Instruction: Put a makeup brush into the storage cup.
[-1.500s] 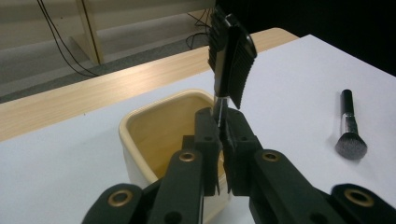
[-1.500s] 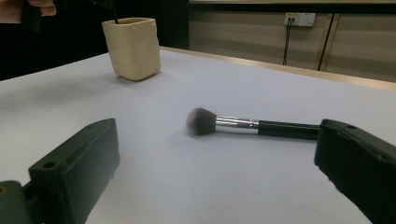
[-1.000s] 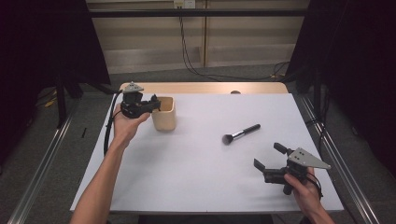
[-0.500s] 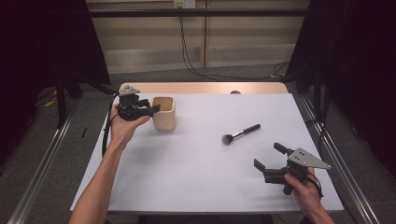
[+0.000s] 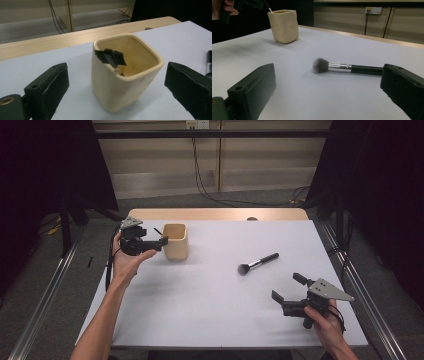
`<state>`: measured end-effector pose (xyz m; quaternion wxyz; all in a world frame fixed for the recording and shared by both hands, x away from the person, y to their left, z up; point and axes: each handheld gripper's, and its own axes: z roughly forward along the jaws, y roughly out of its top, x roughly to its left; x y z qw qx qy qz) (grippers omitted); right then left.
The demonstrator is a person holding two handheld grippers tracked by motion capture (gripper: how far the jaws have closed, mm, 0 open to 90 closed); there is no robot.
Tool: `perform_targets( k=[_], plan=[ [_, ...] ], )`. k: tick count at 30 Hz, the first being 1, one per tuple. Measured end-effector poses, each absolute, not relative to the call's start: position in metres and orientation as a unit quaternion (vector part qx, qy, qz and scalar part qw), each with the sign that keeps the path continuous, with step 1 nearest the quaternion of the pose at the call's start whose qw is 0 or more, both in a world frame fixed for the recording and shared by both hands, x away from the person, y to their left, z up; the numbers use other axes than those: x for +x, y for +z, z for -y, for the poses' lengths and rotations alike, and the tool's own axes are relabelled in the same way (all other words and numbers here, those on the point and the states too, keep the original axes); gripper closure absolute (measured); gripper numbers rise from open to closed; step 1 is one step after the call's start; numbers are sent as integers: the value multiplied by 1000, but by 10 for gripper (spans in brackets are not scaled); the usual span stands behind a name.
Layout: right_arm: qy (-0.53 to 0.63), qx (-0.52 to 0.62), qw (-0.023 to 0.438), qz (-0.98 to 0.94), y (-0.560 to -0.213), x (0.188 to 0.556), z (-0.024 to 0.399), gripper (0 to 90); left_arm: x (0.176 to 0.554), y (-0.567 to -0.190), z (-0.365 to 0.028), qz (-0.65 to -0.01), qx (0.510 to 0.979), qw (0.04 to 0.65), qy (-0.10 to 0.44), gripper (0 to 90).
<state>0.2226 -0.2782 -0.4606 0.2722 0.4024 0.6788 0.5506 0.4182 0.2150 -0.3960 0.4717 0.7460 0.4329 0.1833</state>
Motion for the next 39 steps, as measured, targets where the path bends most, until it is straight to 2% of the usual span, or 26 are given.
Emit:
perform_targets(
  k=[7,11,15,22,39],
  plan=[
    [557,396,270,-678,-460,222,278,0,405,-391,-217,-420,747,480,188,31],
    [556,396,271,-678,-460,222,278,0,386,-392,-214,-382,753,501,191,23],
    [555,397,271,-679,-460,222,278,0,378,-397,-216,-388,750,504,183,19],
    [554,399,270,-679,-460,222,278,0,366,-407,-223,-395,739,508,198,33],
    [554,398,272,-679,-460,222,277,0,328,-413,-232,-368,729,533,222,41]
  ],
)
